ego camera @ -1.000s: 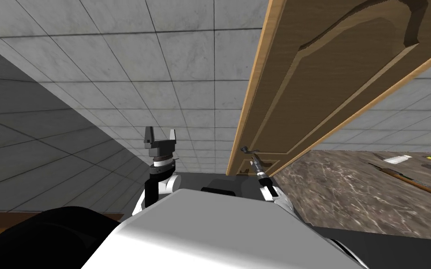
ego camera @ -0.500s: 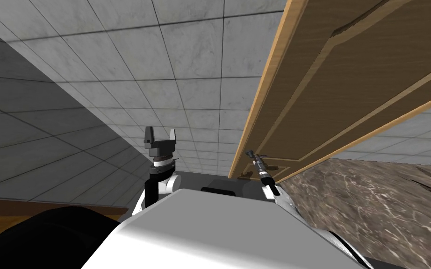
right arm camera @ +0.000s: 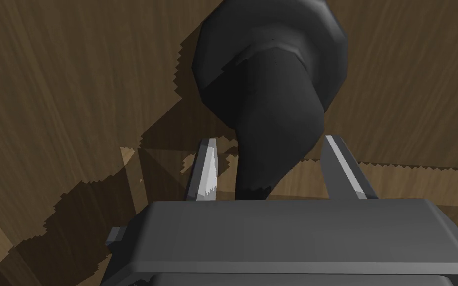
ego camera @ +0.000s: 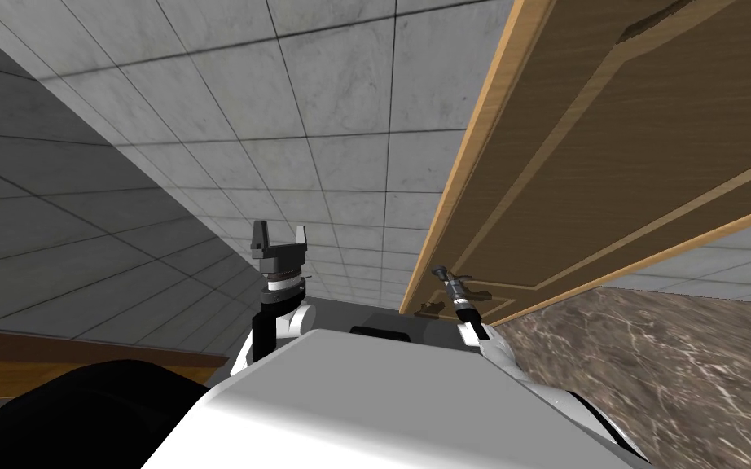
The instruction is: Pull the door open
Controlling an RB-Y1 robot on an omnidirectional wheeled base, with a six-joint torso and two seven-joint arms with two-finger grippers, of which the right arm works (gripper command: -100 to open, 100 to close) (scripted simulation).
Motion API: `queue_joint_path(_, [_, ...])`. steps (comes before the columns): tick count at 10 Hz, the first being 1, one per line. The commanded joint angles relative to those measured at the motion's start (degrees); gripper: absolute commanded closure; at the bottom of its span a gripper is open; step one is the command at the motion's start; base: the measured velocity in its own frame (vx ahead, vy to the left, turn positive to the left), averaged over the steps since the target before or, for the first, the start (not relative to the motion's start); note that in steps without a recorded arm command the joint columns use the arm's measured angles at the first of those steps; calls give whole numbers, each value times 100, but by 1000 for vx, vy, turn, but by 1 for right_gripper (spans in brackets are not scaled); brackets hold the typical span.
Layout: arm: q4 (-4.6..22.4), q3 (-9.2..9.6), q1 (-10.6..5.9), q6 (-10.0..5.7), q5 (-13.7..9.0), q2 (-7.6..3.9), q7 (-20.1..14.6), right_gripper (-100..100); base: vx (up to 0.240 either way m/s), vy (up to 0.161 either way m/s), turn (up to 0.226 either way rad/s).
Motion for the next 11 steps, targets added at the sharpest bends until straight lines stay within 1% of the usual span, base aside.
queue_joint_path(1, [-8,3,7,5,1,0,-3,100,-16,5,-14])
queue_joint_path(5, [-8,3,7,5,1,0,-3,100,-2,0,1])
queue_joint_path(6, [3,61,97,-141,49,-103,-147,100,-105,-46,155])
queue_joint_path(7, [4,80,124,-188,64,-134,-188,100,-174,-52,136])
queue_joint_path(8, [7,121,183,-293,98,-203,-279,100,-177,-55,128])
queue_joint_path(9, [8,143,214,-348,116,-239,-328,100,-181,-84,96])
queue_joint_path(11, [14,230,338,-567,188,-383,-519,100,-193,-91,130])
